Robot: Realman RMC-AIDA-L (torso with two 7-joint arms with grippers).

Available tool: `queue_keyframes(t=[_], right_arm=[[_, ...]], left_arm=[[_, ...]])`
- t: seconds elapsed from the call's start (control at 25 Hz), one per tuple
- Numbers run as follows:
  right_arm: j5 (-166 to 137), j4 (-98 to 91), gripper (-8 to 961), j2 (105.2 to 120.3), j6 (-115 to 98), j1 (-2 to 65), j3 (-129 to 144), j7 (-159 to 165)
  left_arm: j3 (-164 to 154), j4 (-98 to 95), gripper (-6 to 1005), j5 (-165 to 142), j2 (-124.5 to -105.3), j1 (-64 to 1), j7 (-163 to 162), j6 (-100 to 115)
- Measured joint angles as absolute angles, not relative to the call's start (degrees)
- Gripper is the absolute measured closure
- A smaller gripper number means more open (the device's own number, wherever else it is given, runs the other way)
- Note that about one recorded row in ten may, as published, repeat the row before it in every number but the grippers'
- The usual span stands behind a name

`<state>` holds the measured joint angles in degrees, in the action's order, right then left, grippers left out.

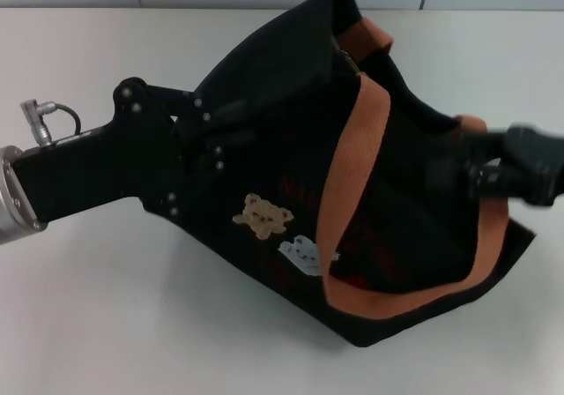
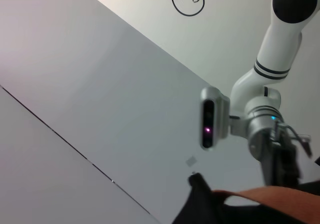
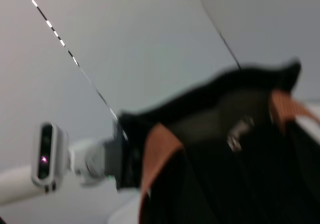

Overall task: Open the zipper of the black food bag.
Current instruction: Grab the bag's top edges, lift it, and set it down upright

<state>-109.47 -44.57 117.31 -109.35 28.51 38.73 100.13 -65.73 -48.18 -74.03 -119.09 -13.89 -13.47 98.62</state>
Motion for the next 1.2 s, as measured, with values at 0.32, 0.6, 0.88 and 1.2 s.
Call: queue_keyframes(t=[0.32,0.6,0.88,1.2], right_arm=[[-115.36,-43.60,475,117.56,-108.16,28.08,40.25,100.27],[-120.48,-40.85,479,118.46,-103.67,29.90,43.14,100.04],[-121.11,-39.64,490,119.03,-98.43,31.67,45.26,100.10],[-121.05,-34.66,503,119.32,-91.29,36.70,49.24,100.05]], left_arm=[[-66.52,-48.94,904,-72.58,-119.09,-14.59,-13.52,98.89],[-69.41,-49.90,903,-71.70,-119.14,-15.14,-13.80,98.85],[-71.89,-50.08,905,-71.25,-119.18,-15.27,-13.62,98.94],[-76.32,-50.13,912,-71.00,-119.18,-15.66,-13.53,98.18]])
